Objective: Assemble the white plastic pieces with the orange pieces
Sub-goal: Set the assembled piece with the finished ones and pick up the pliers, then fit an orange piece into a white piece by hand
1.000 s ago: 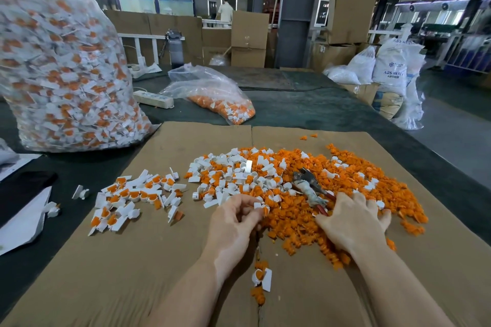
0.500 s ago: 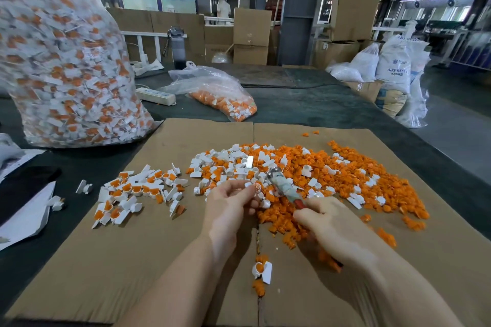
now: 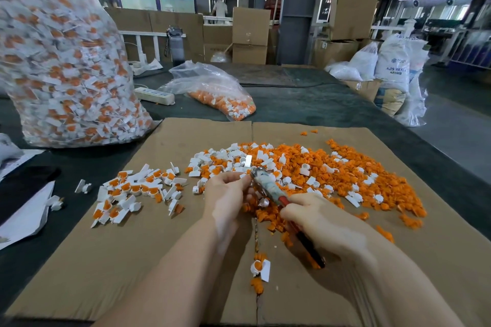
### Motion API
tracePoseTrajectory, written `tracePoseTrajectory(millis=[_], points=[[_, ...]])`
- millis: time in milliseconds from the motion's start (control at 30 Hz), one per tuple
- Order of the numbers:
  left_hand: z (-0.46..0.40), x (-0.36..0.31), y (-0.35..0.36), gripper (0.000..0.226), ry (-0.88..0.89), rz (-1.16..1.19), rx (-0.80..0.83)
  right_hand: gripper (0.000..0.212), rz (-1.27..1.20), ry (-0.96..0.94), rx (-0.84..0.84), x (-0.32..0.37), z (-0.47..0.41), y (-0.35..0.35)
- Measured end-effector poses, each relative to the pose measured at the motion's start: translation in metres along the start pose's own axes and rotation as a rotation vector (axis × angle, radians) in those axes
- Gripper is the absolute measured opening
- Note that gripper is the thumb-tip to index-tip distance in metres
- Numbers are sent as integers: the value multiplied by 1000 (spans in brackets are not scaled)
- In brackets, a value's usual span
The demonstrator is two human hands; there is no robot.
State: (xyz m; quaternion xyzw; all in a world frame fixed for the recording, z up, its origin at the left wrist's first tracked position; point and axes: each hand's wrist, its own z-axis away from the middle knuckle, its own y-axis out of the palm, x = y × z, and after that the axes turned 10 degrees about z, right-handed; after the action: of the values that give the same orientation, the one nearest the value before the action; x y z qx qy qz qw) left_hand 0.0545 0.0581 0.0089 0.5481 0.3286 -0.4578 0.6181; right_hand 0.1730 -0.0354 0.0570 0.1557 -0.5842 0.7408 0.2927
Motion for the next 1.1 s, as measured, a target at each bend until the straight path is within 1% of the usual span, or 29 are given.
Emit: tracePoseTrajectory(millis=[100,267,467,600,667,767,833,933,1033,1100], points=[[-1,0,0,8,-9,21,-15,19,18,-21,-19,-1,-3,2],[-2,0,2,6,-2,28,-21,23,127,-60,-141,-3,-8,6],[1,2,3,6,0,12,-40,24,190,-48,-216,-9,-11,13],[1,2,1,5,7,40,-23,23,128,-52,-308,-21,-12,14],[4,6,-5,8,51,-1,15,32,102,-13,-401,-29,-15,12],[11,14,-13,15,169,-187,89,43,275,103,-576,-41,-21,9],[15,18,-14,21,255,-333,117,47,422,169,-646,-49,-26,8],[16,21,-13,26,300,-462,122,56,586,223,-657,-61,-31,10],[17,26,-14,23,307,-460,111,67,689,283,-623,-66,-32,13],[15,28,-15,19,297,-463,102,66,768,283,-664,-63,-30,17]])
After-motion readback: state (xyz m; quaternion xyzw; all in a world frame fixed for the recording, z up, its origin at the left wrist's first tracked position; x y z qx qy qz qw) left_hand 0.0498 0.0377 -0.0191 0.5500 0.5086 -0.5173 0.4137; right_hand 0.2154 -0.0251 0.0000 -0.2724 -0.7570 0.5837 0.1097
